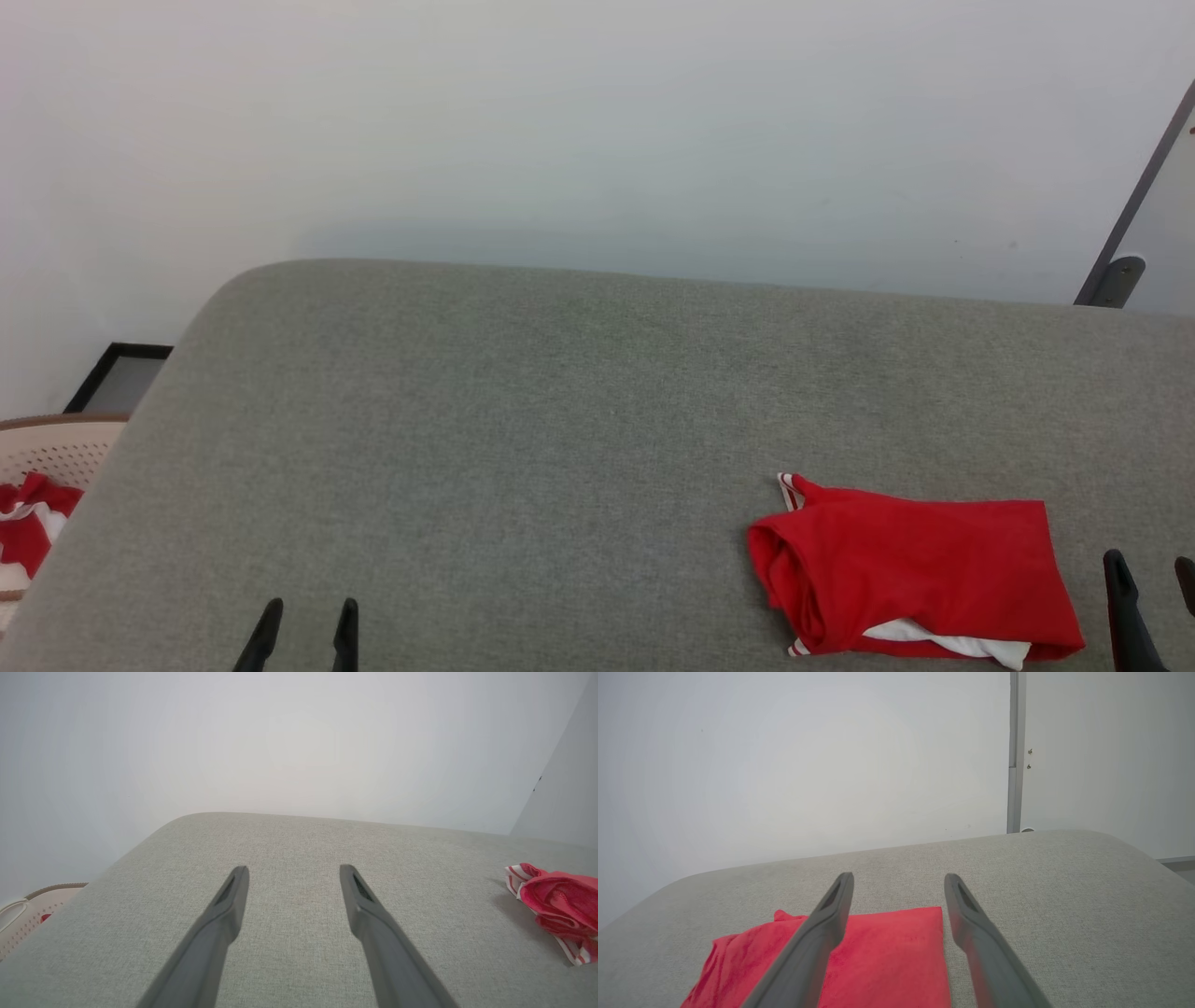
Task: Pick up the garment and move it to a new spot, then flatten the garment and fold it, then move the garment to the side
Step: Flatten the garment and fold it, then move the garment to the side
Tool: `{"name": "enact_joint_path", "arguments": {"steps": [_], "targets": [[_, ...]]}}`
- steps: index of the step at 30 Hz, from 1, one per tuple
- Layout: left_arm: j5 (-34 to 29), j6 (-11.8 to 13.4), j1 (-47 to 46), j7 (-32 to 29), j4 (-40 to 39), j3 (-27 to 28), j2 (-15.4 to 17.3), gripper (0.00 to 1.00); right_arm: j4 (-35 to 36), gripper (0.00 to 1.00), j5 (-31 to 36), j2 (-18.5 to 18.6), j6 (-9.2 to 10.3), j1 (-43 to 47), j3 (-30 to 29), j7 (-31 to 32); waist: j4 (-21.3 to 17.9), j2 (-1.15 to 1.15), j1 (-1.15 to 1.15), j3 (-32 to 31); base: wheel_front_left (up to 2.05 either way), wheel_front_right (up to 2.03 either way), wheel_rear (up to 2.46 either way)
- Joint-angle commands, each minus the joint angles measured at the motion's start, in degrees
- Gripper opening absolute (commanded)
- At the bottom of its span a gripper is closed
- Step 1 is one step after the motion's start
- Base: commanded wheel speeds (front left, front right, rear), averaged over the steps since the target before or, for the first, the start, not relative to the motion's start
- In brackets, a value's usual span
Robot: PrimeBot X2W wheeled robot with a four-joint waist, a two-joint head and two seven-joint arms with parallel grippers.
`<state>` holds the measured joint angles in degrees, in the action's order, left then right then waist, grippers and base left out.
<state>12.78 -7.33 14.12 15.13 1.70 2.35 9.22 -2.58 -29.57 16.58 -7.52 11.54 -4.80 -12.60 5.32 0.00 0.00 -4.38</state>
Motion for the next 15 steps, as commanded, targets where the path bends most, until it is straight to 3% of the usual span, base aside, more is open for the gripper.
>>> {"name": "enact_joint_path", "arguments": {"steps": [1,9,15], "targets": [[-0.24,-0.18,-0.34,-0.03,-0.17,-0.04,0.19,1.00,0.16,1.00,0.49,-0.20,0.08,0.25,-0.16,-0.08,0.02,0.00,0.00,0.03,0.00,0.00,0.00],[-0.14,-0.18,-0.63,-0.03,-0.29,0.18,-0.13,1.00,-0.66,1.00,1.61,-0.26,0.07,-1.06,0.67,0.76,-0.09,0.00,0.00,0.21,0.00,0.00,0.00],[-0.53,-0.18,-1.70,-0.03,-0.23,-0.24,-0.73,1.00,-4.60,1.00,4.20,2.21,0.07,-5.19,1.32,8.80,0.28,0.00,0.00,0.74,0.00,0.00,0.00]]}}
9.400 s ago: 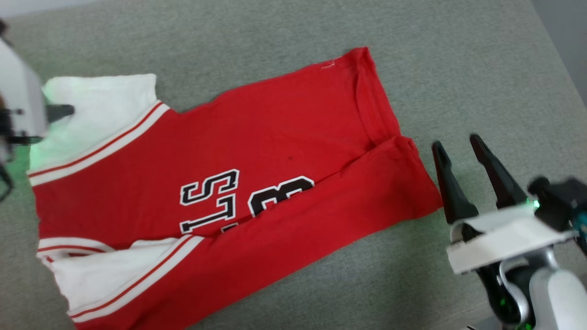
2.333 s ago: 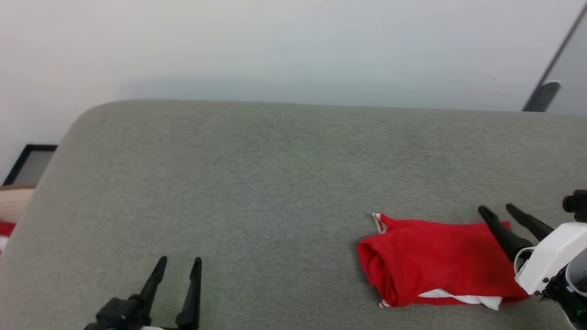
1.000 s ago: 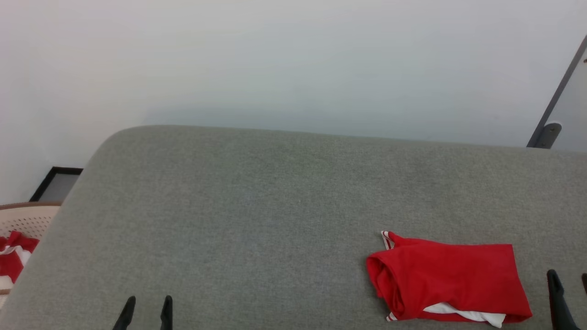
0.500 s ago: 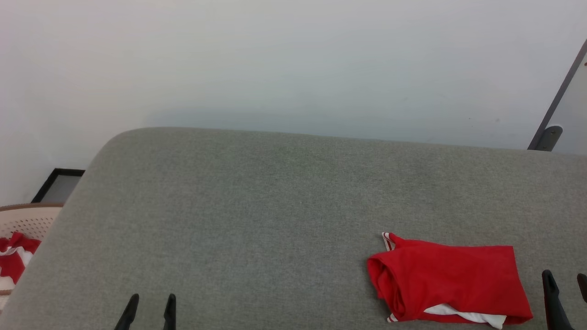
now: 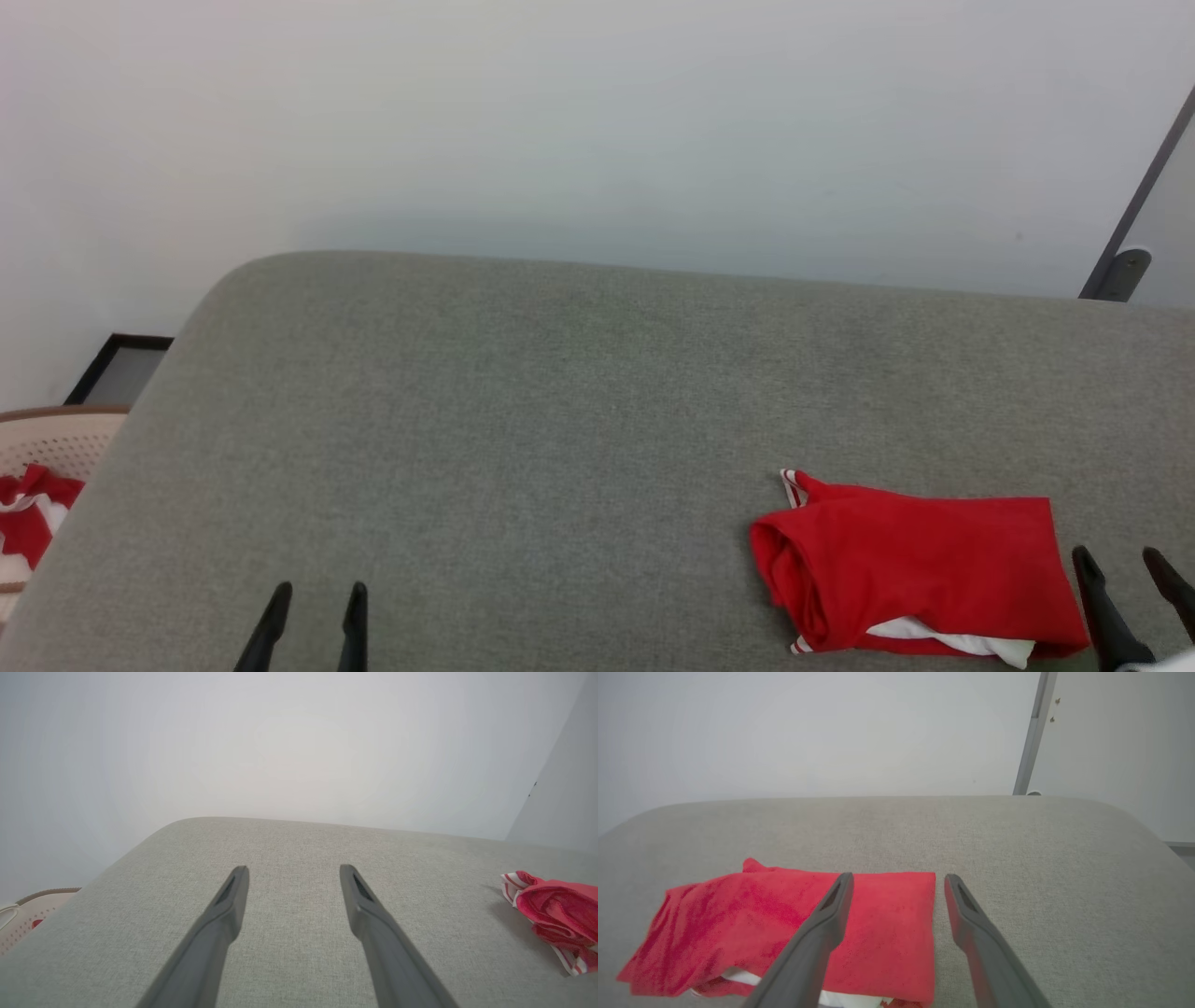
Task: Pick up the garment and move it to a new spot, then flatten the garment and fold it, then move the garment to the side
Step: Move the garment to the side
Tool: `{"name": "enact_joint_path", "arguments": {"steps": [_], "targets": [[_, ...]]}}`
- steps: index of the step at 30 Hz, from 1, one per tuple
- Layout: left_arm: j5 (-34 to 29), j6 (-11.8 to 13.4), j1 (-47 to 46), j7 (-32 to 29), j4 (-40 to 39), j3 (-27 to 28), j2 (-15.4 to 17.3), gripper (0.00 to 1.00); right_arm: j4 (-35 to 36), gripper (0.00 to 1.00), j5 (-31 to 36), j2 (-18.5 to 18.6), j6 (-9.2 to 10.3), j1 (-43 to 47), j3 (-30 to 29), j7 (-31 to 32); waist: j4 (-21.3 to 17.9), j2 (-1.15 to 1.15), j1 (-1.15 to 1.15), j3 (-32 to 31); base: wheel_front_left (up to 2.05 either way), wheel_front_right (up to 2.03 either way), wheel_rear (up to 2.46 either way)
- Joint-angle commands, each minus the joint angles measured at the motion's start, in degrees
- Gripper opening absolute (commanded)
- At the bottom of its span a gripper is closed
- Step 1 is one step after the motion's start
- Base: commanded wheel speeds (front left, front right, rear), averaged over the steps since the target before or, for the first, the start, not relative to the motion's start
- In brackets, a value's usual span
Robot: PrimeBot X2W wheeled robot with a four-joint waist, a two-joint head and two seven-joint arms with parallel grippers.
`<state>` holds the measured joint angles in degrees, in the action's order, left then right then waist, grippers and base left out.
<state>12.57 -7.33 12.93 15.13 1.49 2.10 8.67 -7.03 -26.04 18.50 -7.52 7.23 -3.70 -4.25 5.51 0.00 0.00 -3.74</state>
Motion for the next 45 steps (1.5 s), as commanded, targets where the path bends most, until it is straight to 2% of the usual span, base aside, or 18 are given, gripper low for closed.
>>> {"name": "enact_joint_path", "arguments": {"steps": [1,3,14,19,21,26,29,30,31,32,33,39,45], "targets": [[-0.47,-0.18,-0.79,-0.03,0.04,-0.07,-0.30,1.00,-1.16,1.00,1.04,1.05,0.07,-2.10,0.54,2.63,0.17,0.00,0.00,0.23,0.00,0.00,0.00],[-0.70,-0.18,-1.43,-0.03,0.13,-0.44,-0.55,1.00,-2.30,1.00,0.64,2.17,0.07,-4.71,2.84,7.09,0.39,0.00,0.00,0.54,0.00,0.00,0.00],[0.72,-0.18,-4.76,-0.04,0.50,-1.87,-0.67,1.00,-10.32,1.00,-3.07,9.10,0.08,-17.55,5.92,36.32,1.63,0.00,0.00,5.56,0.00,0.00,0.00],[1.67,-0.18,-7.33,-0.03,0.87,-2.03,-0.74,1.00,-13.66,1.00,-0.38,8.28,0.08,-22.90,4.47,40.44,1.57,0.00,0.00,9.58,0.00,0.00,0.00],[2.18,-0.18,-9.09,-0.03,0.81,-1.96,-0.66,1.00,-15.36,1.00,0.22,6.82,0.08,-25.69,3.77,41.19,1.50,0.00,0.00,11.34,0.00,0.00,0.00],[2.82,-0.18,-12.33,-0.03,1.45,-2.92,0.49,1.00,-18.25,1.00,-0.37,5.27,0.07,-26.22,6.39,45.79,1.44,0.00,0.00,13.88,0.00,0.00,0.00],[3.10,-0.18,-13.30,-0.03,1.54,-3.18,0.95,1.00,-18.23,1.00,-0.13,5.18,0.07,-25.61,8.31,45.73,0.70,0.00,0.00,14.75,0.00,0.00,0.00],[3.16,-0.18,-13.57,-0.03,1.57,-3.45,1.10,1.00,-18.35,0.78,-0.28,5.07,0.07,-25.65,8.21,44.96,0.41,0.00,0.00,14.99,0.00,0.00,0.00],[3.18,-0.18,-13.83,-0.03,1.57,-3.73,1.29,1.00,-18.45,0.47,-0.33,4.92,0.07,-25.84,7.99,44.11,0.10,0.00,0.00,15.21,0.00,0.00,0.00],[3.14,-0.18,-14.01,-0.03,1.55,-3.92,1.48,1.00,-18.50,0.28,-0.64,4.65,0.07,-26.07,8.01,43.43,-0.28,0.00,0.00,15.40,0.00,0.00,0.00],[3.02,-0.18,-14.18,-0.03,1.49,-4.02,1.68,1.00,-18.44,0.00,-0.62,4.58,0.07,-26.28,7.92,42.51,-0.71,0.00,0.00,15.63,0.00,0.00,0.00],[5.72,-0.18,-16.79,-0.03,-1.42,-2.43,1.89,1.00,-16.40,0.00,-1.89,6.09,0.14,-28.40,6.07,37.27,-4.97,0.00,0.00,17.47,0.00,0.00,0.00],[6.03,-0.14,-19.54,-0.02,-5.71,-5.53,5.43,1.00,-15.03,0.00,-2.40,8.15,0.09,-29.84,2.05,33.91,-10.46,0.00,0.00,20.41,0.00,0.00,0.00]]}}
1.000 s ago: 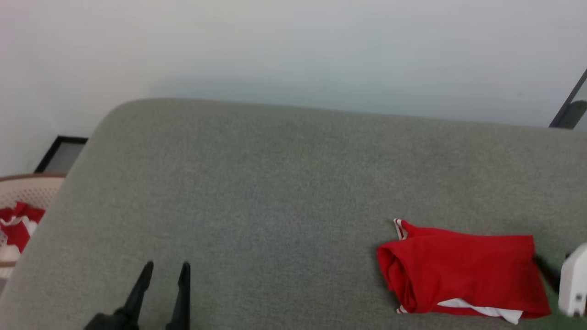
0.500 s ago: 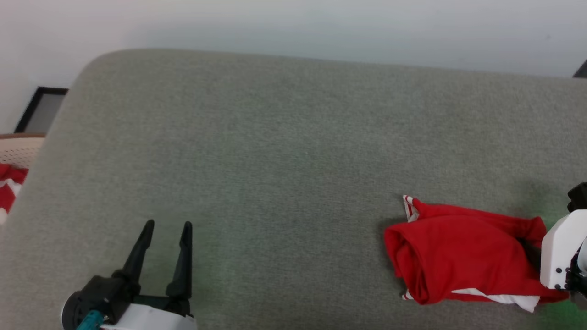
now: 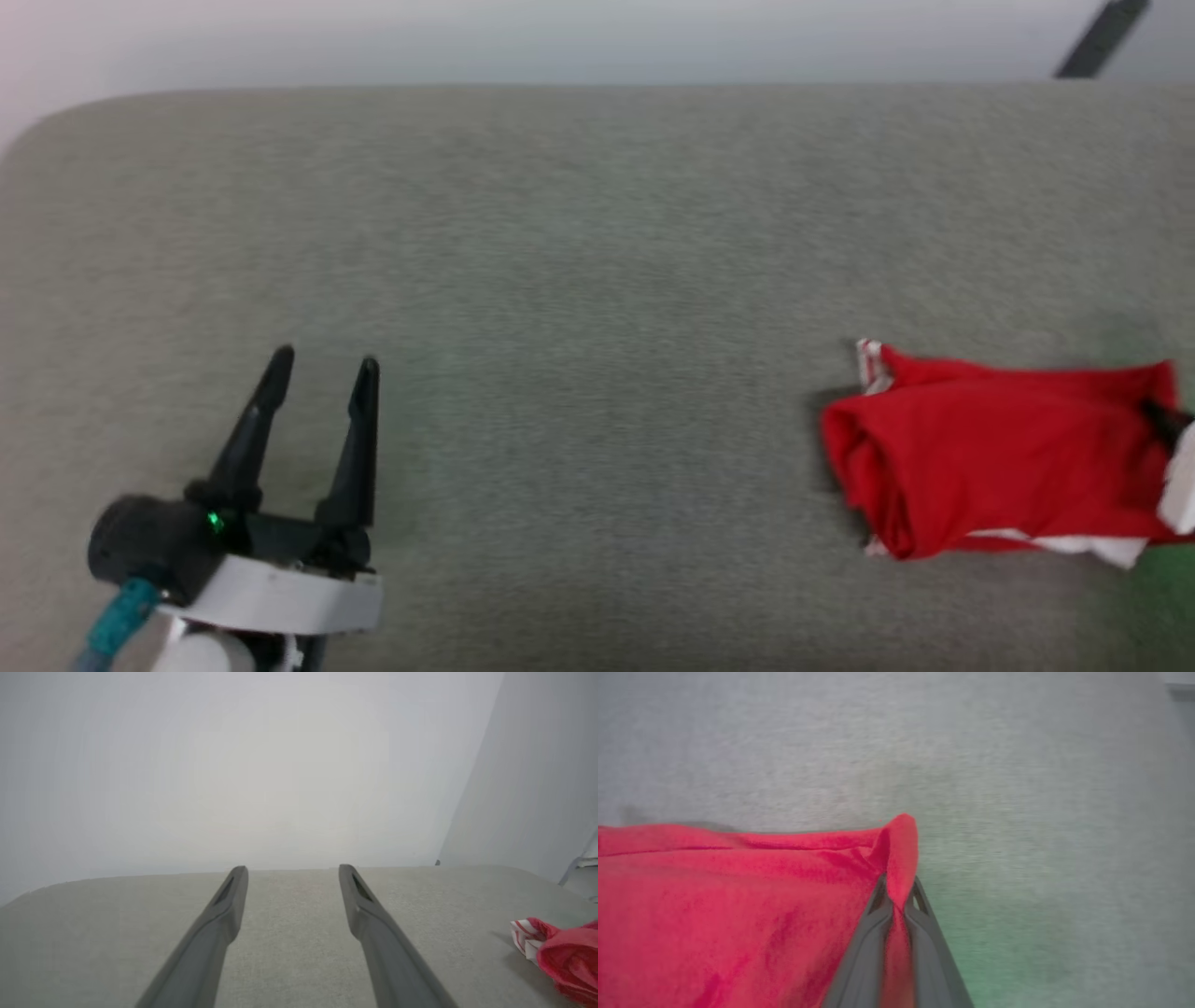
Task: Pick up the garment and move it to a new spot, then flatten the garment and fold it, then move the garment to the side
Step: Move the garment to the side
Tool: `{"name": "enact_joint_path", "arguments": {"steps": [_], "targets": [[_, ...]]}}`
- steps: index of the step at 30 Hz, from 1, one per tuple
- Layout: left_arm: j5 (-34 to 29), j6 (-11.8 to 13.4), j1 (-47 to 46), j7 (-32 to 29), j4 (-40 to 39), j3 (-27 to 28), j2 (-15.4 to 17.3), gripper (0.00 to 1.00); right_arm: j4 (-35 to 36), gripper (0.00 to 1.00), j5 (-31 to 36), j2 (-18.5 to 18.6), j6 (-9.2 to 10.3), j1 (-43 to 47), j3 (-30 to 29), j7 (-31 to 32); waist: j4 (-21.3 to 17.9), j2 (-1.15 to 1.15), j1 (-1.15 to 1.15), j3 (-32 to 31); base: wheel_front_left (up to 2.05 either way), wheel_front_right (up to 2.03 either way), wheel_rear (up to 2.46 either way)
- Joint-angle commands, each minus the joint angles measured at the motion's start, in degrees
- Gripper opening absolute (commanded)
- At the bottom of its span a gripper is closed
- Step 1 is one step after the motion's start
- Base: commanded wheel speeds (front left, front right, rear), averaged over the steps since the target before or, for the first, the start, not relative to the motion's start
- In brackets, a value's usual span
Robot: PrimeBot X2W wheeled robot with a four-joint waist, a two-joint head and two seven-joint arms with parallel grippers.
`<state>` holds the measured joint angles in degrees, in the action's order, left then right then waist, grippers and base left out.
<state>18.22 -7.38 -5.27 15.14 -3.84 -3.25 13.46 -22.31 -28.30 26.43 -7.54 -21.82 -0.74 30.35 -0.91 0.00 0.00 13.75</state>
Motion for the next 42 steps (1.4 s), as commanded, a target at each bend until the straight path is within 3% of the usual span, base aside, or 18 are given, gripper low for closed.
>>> {"name": "enact_joint_path", "arguments": {"steps": [1,11,19,26,35,42], "targets": [[-0.26,-0.09,-2.19,-0.03,-0.92,-0.09,1.29,1.00,0.34,0.00,-0.26,0.62,0.11,-1.15,-1.86,-1.21,-4.91,0.00,0.00,3.55,0.00,0.00,0.00],[-2.42,-0.09,-10.55,-0.04,-1.19,-4.65,7.54,1.00,0.17,0.00,1.40,3.62,0.11,-5.18,-10.13,-3.98,-10.53,0.00,0.00,10.99,0.00,0.00,0.00],[-2.71,-0.09,-19.45,-0.04,-3.79,-9.22,14.93,1.00,-2.20,0.00,6.25,4.80,0.11,-11.44,-16.44,-7.04,-13.57,0.00,0.00,19.29,0.00,0.00,0.00],[-2.30,-0.09,-24.39,-0.04,-5.83,-11.96,19.11,1.00,-8.53,0.00,12.11,5.93,0.11,-18.59,-16.96,-12.58,-14.89,0.00,0.00,24.23,0.00,0.00,0.00],[-1.43,-0.09,-26.43,-0.04,-7.18,-12.12,22.17,1.00,-16.44,0.00,20.90,4.18,0.11,-25.55,-17.73,-20.19,-15.73,0.00,0.00,26.92,0.00,0.00,0.00],[-1.20,-0.09,-26.30,-0.05,-7.26,-11.65,22.10,1.00,-21.80,0.00,27.08,3.23,0.11,-29.34,-17.09,-25.61,-15.87,0.00,0.00,26.84,0.00,0.00,0.00]]}}
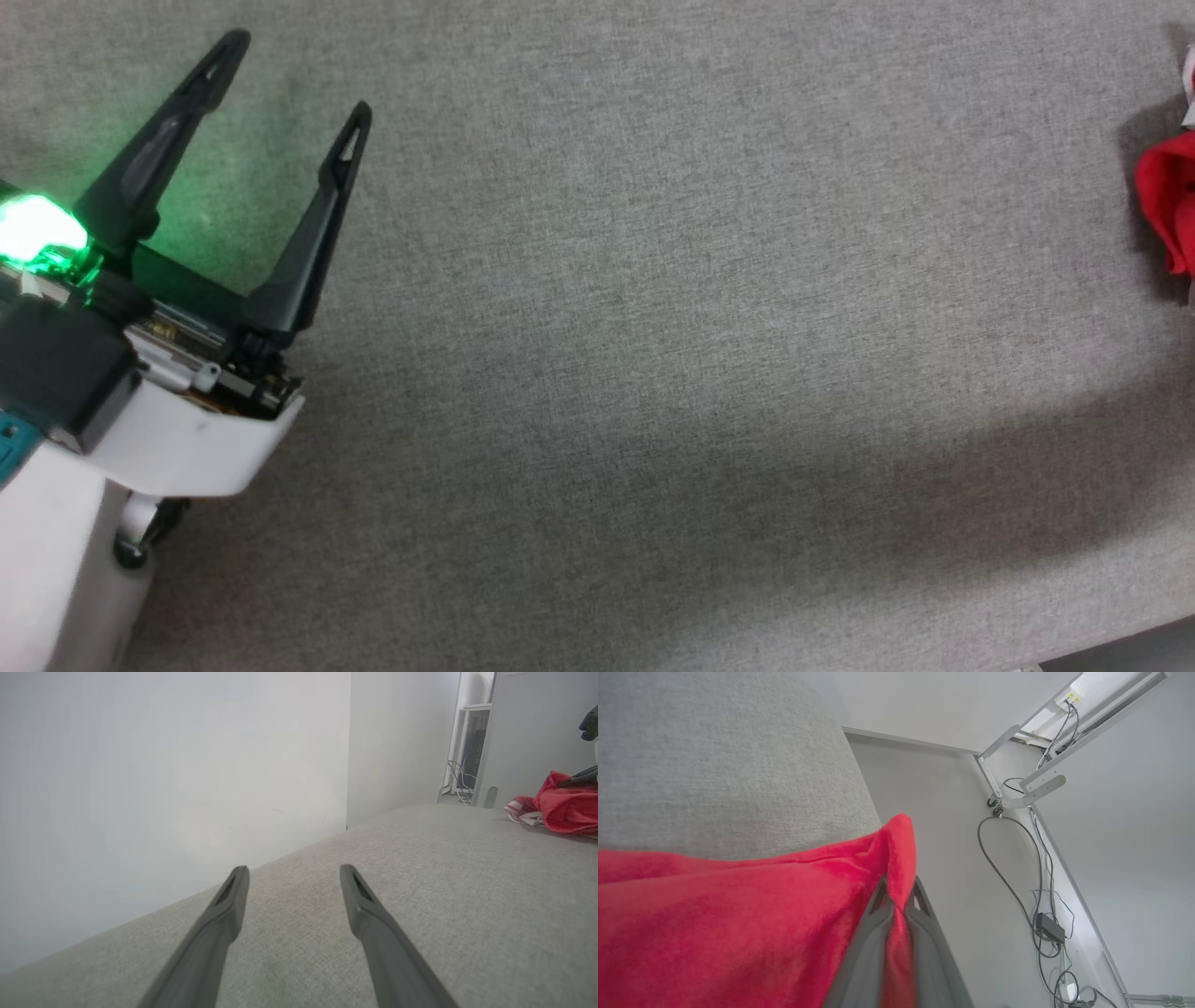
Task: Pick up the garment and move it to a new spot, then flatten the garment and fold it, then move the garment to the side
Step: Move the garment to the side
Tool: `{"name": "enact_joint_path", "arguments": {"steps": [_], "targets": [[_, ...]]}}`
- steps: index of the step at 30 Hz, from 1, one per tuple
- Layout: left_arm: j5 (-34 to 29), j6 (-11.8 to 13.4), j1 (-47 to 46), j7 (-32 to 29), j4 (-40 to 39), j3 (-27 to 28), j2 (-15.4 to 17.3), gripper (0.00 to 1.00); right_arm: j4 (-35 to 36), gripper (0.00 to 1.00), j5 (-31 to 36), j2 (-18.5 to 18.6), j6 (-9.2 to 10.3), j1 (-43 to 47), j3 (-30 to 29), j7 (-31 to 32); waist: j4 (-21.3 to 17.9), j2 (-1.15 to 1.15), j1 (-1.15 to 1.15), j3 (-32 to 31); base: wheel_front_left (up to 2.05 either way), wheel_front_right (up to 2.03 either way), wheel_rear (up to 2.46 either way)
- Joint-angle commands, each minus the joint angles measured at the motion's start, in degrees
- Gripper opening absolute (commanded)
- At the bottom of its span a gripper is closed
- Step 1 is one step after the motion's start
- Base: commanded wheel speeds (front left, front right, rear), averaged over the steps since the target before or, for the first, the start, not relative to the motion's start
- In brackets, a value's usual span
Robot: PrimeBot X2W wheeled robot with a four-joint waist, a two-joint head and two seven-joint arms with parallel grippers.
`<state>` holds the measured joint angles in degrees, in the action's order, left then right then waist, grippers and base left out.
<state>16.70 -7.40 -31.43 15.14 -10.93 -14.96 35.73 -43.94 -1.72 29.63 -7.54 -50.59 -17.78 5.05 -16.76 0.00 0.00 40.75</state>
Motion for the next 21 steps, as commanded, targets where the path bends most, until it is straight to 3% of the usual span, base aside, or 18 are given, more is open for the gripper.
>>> {"name": "enact_joint_path", "arguments": {"steps": [1,2,3,4,5,12,21], "targets": [[0.32,-0.06,0.04,-0.04,-0.15,-0.05,-0.29,1.00,-0.99,0.00,1.11,0.16,0.11,-1.02,-0.12,-0.73,0.01,0.00,0.00,-0.28,0.00,0.00,0.00],[0.29,-0.06,0.20,-0.04,-0.09,-0.28,-0.54,1.00,-1.91,0.10,1.77,0.15,0.11,-1.41,-0.33,-1.22,0.14,0.00,0.00,-0.55,0.00,0.00,0.00],[0.24,-0.06,0.31,-0.04,-0.02,-0.49,-0.77,1.00,-2.62,0.40,2.34,0.35,0.11,-1.72,-0.69,-1.95,0.34,0.00,0.00,-0.81,0.00,0.00,0.00],[0.11,-0.06,0.36,-0.04,0.10,-0.62,-1.03,1.00,-3.25,0.79,3.12,0.60,0.11,-1.95,-1.08,-2.73,0.56,0.00,0.00,-1.11,0.00,0.00,0.00],[0.00,-0.06,0.43,-0.04,0.24,-0.69,-1.28,1.00,-4.07,1.00,3.62,0.66,0.11,-2.17,-1.36,-3.21,0.80,0.00,0.00,-1.43,0.00,0.00,0.00],[-0.76,-0.06,1.53,-0.05,2.74,-1.07,-5.49,1.00,-9.11,1.00,5.82,1.88,0.12,-2.80,-1.35,-5.51,3.41,0.00,0.00,-6.03,0.00,0.00,0.00],[0.05,-0.06,10.67,-0.05,9.28,1.26,-13.28,1.00,-13.32,1.00,1.82,-2.95,0.12,1.78,5.17,-11.79,8.60,0.00,0.00,-19.04,0.00,0.00,0.00]]}}
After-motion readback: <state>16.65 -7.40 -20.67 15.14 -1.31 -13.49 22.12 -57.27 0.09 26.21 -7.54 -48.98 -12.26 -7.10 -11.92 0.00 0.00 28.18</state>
